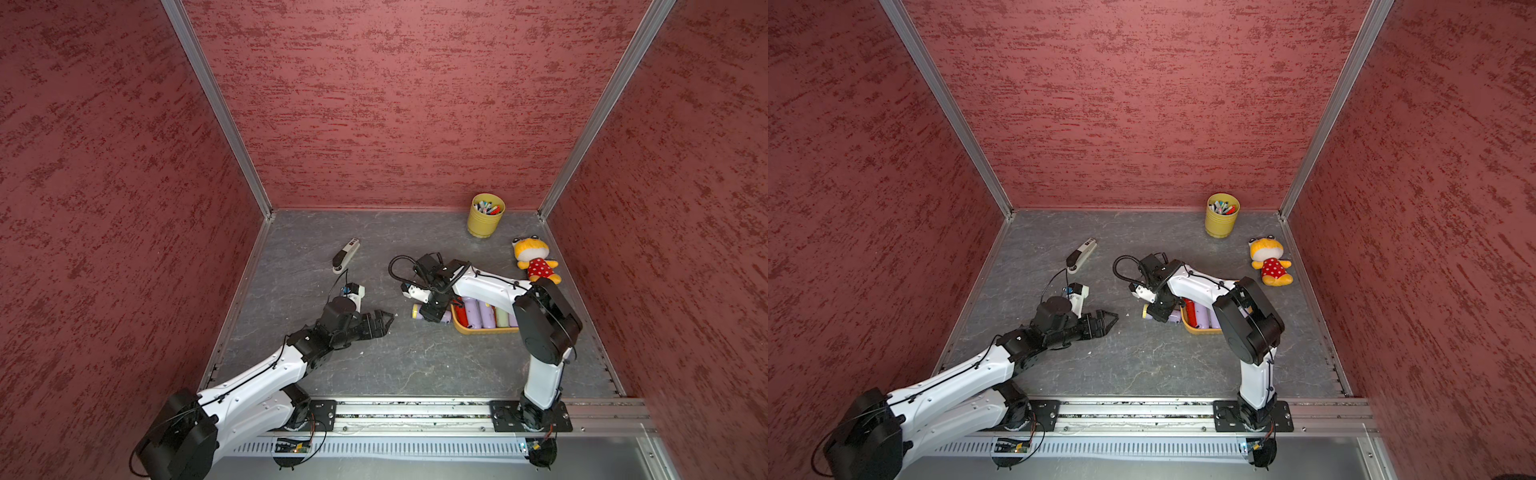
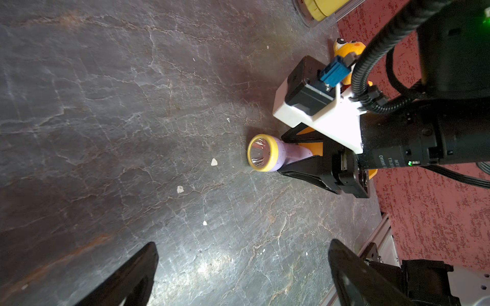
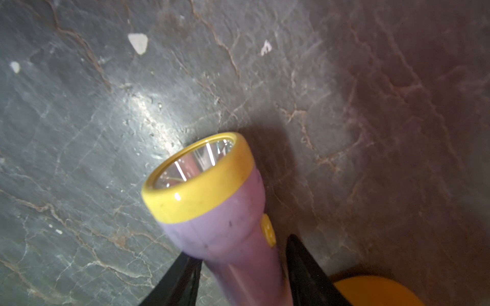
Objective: Put the flashlights into the storage boxes
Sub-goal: Pick up the flashlight from the center of the board.
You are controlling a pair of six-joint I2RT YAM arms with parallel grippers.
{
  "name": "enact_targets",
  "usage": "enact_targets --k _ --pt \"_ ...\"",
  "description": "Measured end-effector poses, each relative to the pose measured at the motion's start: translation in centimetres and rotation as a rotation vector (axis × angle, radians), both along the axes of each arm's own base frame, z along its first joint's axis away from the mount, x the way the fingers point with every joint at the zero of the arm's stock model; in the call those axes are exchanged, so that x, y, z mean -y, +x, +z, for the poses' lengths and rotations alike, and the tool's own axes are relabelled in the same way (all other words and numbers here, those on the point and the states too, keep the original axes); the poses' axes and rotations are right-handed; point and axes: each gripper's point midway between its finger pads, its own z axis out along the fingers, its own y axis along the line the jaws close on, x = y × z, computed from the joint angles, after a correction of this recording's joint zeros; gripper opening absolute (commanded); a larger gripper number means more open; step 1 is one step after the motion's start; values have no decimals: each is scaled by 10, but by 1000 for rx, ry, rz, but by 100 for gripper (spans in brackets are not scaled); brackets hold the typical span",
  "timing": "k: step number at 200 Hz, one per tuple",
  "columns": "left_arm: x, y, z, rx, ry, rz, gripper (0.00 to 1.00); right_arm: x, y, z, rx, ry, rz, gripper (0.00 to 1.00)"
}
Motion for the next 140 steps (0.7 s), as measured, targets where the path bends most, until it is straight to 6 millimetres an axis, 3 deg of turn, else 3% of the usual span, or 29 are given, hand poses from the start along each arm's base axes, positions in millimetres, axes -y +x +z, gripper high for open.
enact_targets --k 36,80,101,119,140 --pt "1 2 -1 -3 2 0 100 1 0 -10 -5 -13 -1 40" --pt "6 8 8 19 1 -10 100 1 6 -3 28 -2 -32 34" --pt "11 12 10 24 6 -23 100 0 12 22 76 45 -80 34" --pt "19 16 12 22 15 -48 100 5 23 55 137 118 -161 35" --pt "32 23 18 35 20 -88 100 25 35 95 212 189 -302 35"
